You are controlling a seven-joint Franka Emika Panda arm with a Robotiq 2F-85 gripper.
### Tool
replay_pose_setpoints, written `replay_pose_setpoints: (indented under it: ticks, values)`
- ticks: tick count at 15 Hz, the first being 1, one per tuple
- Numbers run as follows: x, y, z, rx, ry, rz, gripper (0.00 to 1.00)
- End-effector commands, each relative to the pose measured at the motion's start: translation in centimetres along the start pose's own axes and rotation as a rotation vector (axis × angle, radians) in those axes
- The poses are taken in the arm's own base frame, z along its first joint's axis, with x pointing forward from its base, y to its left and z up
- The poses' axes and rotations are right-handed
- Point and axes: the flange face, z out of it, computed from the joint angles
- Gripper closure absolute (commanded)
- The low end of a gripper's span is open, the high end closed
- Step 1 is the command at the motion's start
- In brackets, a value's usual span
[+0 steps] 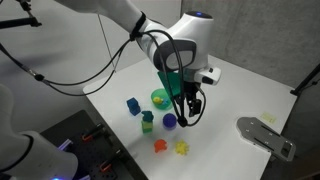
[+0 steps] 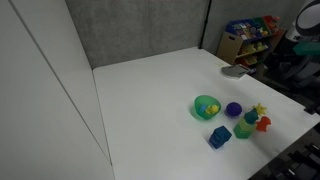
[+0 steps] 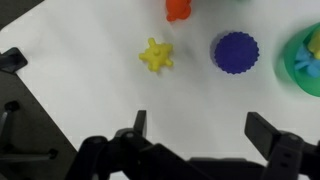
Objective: Put the star-shaped toy in the bowl
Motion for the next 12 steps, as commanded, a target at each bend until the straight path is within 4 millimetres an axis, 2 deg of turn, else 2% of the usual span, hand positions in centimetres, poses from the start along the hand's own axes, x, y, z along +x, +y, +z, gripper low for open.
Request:
replay_pose_setpoints:
  ticks: [1, 5, 6, 12]
  values:
    - [1.1, -0.2, 3.9, -0.024, -0.022, 0.039, 0.00]
    - [1.5, 0.1, 7.4, -0.051, -0.060, 0.056, 0.00]
    - [0.5, -0.1, 6.9, -0.041, -0.062, 0.027, 0.00]
    - [0.9, 0.2, 8.6, -0.054, -0.065, 0.032, 0.00]
